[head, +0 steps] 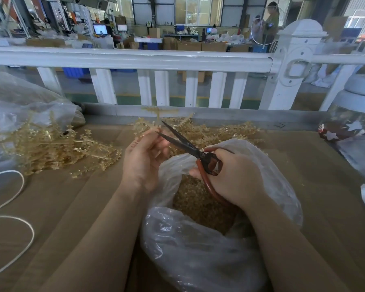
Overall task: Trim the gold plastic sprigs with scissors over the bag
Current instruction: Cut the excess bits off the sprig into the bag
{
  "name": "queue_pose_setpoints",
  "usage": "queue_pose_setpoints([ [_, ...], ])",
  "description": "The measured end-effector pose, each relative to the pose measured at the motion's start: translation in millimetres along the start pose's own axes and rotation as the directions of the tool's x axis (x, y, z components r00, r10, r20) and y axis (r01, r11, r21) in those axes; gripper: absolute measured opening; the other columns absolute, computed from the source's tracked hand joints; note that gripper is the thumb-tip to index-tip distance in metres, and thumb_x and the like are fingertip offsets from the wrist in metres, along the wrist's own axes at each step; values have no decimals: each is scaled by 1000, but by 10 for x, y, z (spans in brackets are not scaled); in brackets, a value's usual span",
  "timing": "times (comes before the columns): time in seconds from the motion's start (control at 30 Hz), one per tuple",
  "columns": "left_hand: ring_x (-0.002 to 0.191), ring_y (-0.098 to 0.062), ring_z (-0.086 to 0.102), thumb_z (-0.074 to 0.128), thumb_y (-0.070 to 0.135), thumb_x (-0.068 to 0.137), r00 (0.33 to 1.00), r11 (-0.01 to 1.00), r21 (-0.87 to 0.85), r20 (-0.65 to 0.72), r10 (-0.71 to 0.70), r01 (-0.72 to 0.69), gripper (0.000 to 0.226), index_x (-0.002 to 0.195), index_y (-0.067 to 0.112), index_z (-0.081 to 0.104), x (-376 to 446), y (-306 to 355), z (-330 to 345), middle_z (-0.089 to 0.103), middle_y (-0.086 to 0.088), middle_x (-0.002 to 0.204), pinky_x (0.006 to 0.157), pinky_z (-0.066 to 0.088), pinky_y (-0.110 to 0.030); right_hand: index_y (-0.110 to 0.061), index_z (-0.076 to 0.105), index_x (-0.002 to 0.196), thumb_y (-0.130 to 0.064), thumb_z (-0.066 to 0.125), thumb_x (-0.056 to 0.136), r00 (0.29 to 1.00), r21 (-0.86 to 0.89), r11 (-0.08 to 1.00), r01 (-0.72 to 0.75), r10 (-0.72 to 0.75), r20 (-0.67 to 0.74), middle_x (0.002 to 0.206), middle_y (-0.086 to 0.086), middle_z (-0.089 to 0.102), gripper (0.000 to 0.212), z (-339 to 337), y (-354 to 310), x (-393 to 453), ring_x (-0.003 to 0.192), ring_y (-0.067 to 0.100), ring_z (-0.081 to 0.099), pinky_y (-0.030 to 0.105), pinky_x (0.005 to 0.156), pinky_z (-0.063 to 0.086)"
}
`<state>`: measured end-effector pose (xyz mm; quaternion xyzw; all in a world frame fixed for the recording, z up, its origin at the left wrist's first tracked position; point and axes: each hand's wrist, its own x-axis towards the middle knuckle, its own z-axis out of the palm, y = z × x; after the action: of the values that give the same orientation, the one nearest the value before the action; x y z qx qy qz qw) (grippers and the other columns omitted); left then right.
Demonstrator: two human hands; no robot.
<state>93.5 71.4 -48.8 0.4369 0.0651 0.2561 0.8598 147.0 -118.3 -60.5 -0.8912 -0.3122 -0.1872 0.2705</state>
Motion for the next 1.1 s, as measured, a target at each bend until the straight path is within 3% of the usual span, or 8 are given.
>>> queue_pose_setpoints([
  [0.13, 60, -9, 57, 64, 8, 92, 999, 995, 95, -52, 16, -11, 24, 72, 16, 76, -10, 22, 1, 64, 0, 69, 59, 49, -21, -26, 70, 97, -74, 54, 81, 997, 53, 998, 34, -30, -69, 85, -18, 69, 53, 6, 0, -14, 74, 1, 60, 17, 70, 51],
  [0.3, 61, -11, 54, 70, 8, 87, 996, 903, 426, 82, 20, -53, 11, 77, 6, 70, -98, -32, 111, 64, -4, 67, 66, 45, -23, -34, 59, 77, -37, 67, 87, 983, 368, 930, 14, 55, -175, 60, -16, 55, 14, -32, -76, -16, 62, 6, 57, 19, 59, 46],
  [0.47, 54, -7, 56, 68, -6, 84, 980, 906, 420, 194, -41, -45, 13, 90, -17, 66, -161, -118, 210, 61, -11, 66, 59, 47, -12, -35, 61, 74, -25, 74, 89, 971, 549, 825, -129, 217, -97, 68, -20, 65, 22, -57, -68, 20, 68, 0, 61, 12, 60, 47],
  [0.57, 53, -8, 57, 68, -6, 82, 966, 918, 395, 249, -70, -36, 4, 83, -11, 67, -152, -143, 216, 63, -8, 62, 60, 50, -15, -25, 71, 81, -32, 75, 88, 973, 559, 813, -166, 226, -40, 72, -6, 69, 11, -59, -54, 34, 71, 6, 64, 16, 58, 49],
  [0.77, 57, -15, 58, 73, 4, 73, 937, 949, 315, 328, -121, 13, 10, 76, -5, 70, -130, -217, 170, 62, -10, 62, 65, 52, -23, -25, 68, 79, -29, 74, 89, 970, 533, 820, -208, 244, 2, 64, -9, 65, 13, 11, -85, 40, 63, 2, 61, 16, 55, 48],
  [0.93, 62, -15, 61, 73, 11, 77, 921, 936, 352, 365, -137, 0, 12, 79, -1, 72, -132, -214, 160, 66, -10, 67, 66, 53, -21, -28, 67, 79, -27, 73, 91, 974, 532, 826, -188, 228, -8, 69, -4, 68, 14, 1, -92, 46, 66, 9, 64, 25, 60, 53],
  [1.03, 65, -19, 54, 69, 10, 81, 915, 929, 370, 375, -148, -1, 9, 72, 9, 71, -148, -217, 179, 62, -10, 66, 71, 47, -27, -11, 70, 83, -21, 74, 90, 981, 534, 828, -171, 195, 11, 73, 7, 68, 13, -11, -99, 50, 70, 23, 65, 45, 71, 54],
  [1.1, 66, -21, 51, 65, 4, 84, 914, 930, 367, 373, -158, 11, 15, 70, 8, 69, -147, -236, 183, 58, -11, 66, 74, 43, -31, -6, 68, 83, -16, 73, 89, 987, 545, 827, -137, 159, 7, 74, 11, 68, 12, -28, -102, 44, 72, 27, 64, 49, 73, 53],
])
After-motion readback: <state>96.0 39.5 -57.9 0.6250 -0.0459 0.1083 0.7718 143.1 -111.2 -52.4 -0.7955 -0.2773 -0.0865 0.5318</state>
